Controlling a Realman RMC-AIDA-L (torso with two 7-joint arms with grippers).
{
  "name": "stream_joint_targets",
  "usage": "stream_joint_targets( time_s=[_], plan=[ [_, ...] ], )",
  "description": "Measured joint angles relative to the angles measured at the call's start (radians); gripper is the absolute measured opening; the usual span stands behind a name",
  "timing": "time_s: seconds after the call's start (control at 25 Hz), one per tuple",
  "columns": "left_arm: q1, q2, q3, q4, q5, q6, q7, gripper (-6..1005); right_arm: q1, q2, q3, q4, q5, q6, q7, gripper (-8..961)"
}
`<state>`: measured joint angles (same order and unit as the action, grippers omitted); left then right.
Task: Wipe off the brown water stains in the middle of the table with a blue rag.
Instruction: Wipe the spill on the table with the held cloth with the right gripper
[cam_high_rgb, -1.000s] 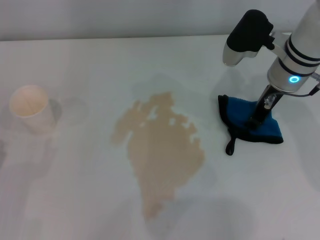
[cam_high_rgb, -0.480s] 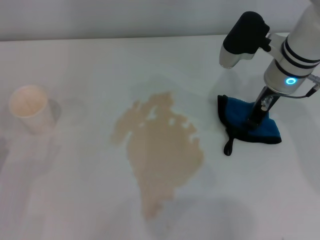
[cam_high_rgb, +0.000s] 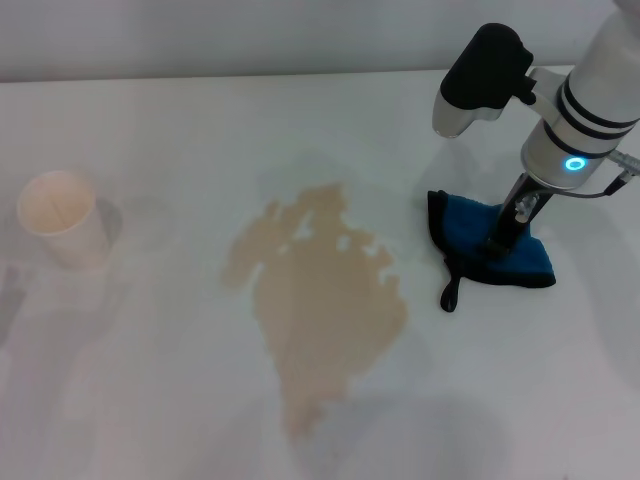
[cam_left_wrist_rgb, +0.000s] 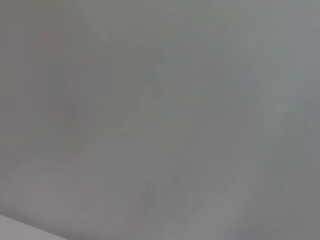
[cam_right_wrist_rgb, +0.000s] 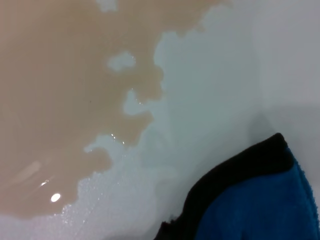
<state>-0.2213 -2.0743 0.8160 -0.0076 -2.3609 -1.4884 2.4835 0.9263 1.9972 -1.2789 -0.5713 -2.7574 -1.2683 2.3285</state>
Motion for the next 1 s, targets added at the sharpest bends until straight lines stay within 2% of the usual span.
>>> stream_joint_targets(
  time_s=[0.68, 1.0],
  plan=[
    [-0.024, 0.002, 0.000, 0.003, -0.003, 0.019, 0.000, 882, -0.014, 0.017, -0.039, -0.050, -0.003, -0.041, -0.013, 145],
    [-0.025, 0.002, 0.000, 0.004, -0.003, 0.021, 0.000, 882, -0.063, 0.024, -0.163, -0.151, 0.143, -0.105, -0.016, 146]
  ],
)
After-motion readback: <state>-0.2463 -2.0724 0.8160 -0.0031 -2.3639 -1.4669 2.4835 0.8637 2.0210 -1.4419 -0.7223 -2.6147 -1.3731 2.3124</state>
